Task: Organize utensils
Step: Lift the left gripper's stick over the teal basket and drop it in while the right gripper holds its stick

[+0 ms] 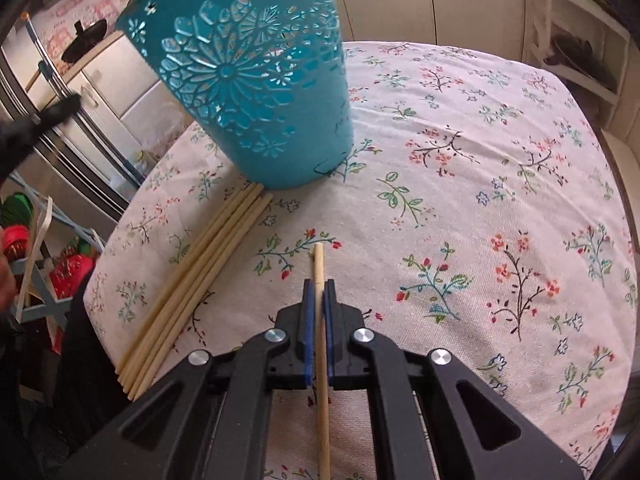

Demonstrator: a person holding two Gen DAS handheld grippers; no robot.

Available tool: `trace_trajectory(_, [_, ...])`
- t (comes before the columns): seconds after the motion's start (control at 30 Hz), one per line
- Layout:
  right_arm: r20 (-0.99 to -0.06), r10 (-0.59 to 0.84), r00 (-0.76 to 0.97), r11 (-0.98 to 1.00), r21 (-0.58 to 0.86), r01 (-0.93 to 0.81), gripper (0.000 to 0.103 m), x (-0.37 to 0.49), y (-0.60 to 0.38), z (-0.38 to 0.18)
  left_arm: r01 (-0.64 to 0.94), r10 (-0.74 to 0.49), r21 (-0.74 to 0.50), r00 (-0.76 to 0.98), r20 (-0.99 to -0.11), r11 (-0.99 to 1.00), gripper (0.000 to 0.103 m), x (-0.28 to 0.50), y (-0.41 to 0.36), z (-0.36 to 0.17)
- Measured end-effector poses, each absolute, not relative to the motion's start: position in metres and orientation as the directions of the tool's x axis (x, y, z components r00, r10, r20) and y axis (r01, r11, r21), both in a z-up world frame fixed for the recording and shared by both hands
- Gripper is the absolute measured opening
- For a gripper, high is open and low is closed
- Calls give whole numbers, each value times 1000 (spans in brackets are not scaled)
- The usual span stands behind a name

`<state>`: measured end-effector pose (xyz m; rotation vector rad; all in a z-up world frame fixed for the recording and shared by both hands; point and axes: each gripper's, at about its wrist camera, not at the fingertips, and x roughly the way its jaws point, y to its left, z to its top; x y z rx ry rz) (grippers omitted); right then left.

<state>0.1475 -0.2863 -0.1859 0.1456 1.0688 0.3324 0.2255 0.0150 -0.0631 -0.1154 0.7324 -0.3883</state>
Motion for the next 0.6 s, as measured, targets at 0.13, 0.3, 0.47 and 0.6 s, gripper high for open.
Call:
trace_trajectory(0.13, [-820, 356, 448, 934, 300, -192, 5, 143, -292, -183, 340, -431, -265, 724, -538, 902, 5, 224, 10, -20])
trace_trajectory(0.3, [-797, 393, 458, 919, 352, -177, 5, 134, -294, -174, 350, -437, -270, 794, -422, 897, 5, 242, -15, 17])
trace_trajectory(0.47, [-781, 413, 469, 910, 377, -174, 5, 134, -293, -176, 304, -378, -260, 870, -316, 917, 5, 277, -54, 28])
trace_trajectory(0.6, [-769, 428, 474, 902, 397, -171, 5, 134, -297, -178, 243, -305, -240, 913, -270, 940, 5, 309, -77, 29])
